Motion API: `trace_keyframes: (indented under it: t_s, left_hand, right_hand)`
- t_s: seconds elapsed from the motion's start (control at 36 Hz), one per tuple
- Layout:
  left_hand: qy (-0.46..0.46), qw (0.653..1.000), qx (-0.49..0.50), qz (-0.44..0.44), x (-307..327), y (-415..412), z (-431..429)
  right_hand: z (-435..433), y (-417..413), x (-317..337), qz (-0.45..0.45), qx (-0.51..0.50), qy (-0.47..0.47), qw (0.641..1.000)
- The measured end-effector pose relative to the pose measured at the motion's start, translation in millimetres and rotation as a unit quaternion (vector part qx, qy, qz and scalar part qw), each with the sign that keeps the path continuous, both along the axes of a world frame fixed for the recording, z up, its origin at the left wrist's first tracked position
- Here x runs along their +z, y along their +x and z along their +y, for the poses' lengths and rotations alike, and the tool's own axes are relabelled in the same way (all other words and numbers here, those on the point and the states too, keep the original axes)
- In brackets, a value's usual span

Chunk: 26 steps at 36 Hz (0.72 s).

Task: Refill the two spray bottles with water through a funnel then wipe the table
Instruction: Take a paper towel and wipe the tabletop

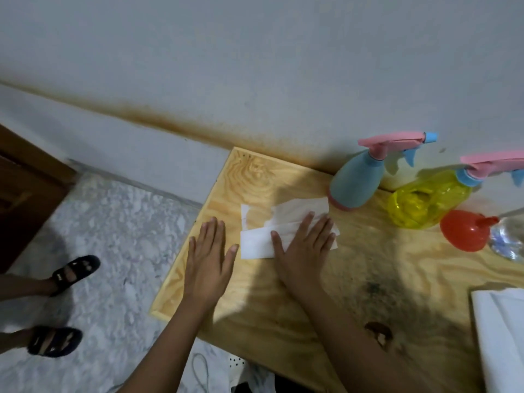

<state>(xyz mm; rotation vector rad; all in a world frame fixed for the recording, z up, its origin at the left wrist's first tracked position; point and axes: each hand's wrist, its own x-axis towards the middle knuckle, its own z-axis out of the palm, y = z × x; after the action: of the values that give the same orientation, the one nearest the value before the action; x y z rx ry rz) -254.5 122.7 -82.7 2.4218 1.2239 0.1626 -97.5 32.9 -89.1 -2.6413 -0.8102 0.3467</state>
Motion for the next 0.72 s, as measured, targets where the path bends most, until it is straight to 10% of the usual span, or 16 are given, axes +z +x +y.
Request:
trace_keyframes:
  t_s: [0.72]
  left_hand:
    - [0.002,0.999,-0.011,0.042,-6.2,-18.7,16.3]
  right_hand:
    - [83.9,25.9,1.0,-0.011,0.065,0.023,0.998]
